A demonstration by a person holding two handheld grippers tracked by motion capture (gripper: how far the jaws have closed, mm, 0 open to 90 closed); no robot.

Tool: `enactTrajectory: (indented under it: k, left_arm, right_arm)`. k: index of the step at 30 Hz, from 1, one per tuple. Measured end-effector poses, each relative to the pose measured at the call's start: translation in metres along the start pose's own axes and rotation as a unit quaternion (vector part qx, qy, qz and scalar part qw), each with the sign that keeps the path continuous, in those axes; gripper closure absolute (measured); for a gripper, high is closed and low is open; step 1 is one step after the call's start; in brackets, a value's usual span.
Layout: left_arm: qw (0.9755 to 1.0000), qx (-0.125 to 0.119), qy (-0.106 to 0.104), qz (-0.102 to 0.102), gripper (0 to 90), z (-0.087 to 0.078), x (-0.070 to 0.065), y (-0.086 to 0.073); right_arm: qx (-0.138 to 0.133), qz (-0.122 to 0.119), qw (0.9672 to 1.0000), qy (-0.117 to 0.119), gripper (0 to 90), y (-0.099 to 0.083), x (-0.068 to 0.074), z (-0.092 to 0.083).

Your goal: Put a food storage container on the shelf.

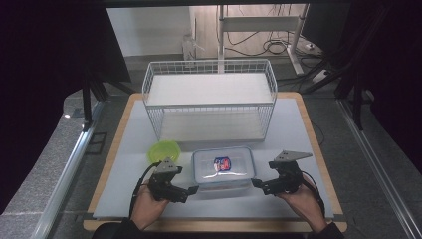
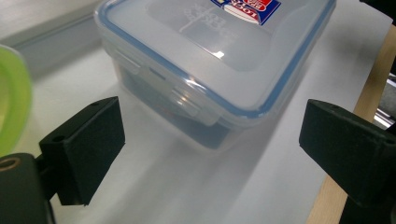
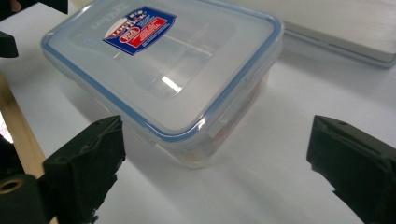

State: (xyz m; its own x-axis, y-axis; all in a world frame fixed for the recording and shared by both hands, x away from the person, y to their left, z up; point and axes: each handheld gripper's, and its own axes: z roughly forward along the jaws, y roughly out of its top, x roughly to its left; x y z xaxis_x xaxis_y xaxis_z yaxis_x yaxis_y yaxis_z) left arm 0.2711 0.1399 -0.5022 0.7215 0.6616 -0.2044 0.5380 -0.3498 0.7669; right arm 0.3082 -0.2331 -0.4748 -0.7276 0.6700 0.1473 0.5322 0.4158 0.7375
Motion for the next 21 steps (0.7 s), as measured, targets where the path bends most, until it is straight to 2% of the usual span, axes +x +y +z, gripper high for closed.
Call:
enactTrajectory:
  k: [5,6,12,14,19,21]
  left_arm:
    - [0.9997,0.012,-0.007,-0.019,6.6,0.011,0.003,0.005]
    - [0.9994,0.014,-0.013,-0.029,6.3,0.014,0.004,0.007]
    - [0.9978,0.023,-0.038,-0.050,3.9,0.029,0.007,0.013]
    - [0.9973,0.031,-0.040,-0.054,2.0,0.032,0.007,0.014]
    - [0.9961,0.031,-0.047,-0.067,0.0,0.035,0.010,0.015]
    - [0.9954,0.029,-0.051,-0.075,0.0,0.035,0.011,0.015]
  right_arm:
    - [0.017,0.005,0.9998,0.012,3.5,0.008,-0.002,0.011]
    - [0.020,0.006,0.9997,0.016,3.5,0.009,-0.002,0.014]
    - [0.043,0.017,0.9975,0.054,5.2,0.018,-0.004,0.031]
    - [0.045,0.024,0.9963,0.069,5.2,0.020,-0.005,0.036]
    - [0.047,0.038,0.9955,0.074,7.5,0.024,-0.010,0.041]
    - [0.050,0.054,0.9932,0.090,6.4,0.024,-0.015,0.046]
